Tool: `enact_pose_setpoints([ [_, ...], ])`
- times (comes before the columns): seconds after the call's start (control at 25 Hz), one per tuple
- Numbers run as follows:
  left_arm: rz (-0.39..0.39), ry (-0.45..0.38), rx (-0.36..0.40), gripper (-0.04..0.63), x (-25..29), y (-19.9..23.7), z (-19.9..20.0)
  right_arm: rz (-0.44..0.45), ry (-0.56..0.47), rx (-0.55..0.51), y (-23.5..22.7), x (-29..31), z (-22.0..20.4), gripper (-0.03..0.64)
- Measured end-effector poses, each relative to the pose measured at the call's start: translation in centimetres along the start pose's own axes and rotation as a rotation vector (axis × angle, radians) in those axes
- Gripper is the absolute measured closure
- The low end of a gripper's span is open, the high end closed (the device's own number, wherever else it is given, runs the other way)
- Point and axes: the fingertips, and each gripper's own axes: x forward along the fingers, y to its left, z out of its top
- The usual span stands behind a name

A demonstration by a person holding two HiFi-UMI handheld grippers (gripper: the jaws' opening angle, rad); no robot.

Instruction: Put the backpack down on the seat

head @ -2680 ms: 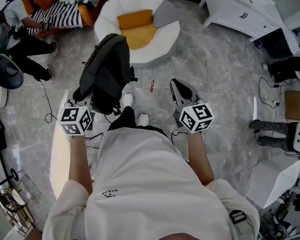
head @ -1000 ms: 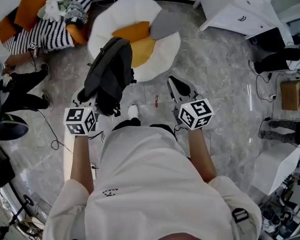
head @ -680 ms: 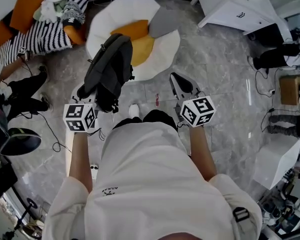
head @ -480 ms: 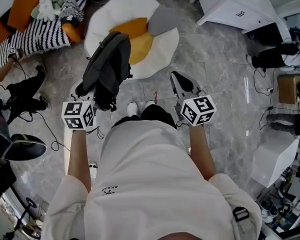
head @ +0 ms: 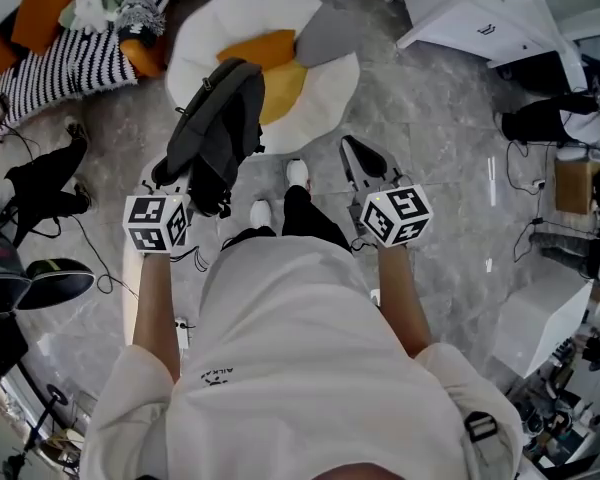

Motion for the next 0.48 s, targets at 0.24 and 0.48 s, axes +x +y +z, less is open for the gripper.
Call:
enact_pose_setpoints([
  [0.24, 0.013, 0.014, -0.016, 0.522, 2.5, -0.6, 0.7, 0.052, 0.019, -0.006, -1.7, 2.8, 0.8, 0.592],
  [0.48, 0.021, 0.036, -0.041, 0.522, 5.4, -1.3, 1.3, 0.108, 0.045, -0.02, -3.9, 5.5, 1.8, 0.592],
])
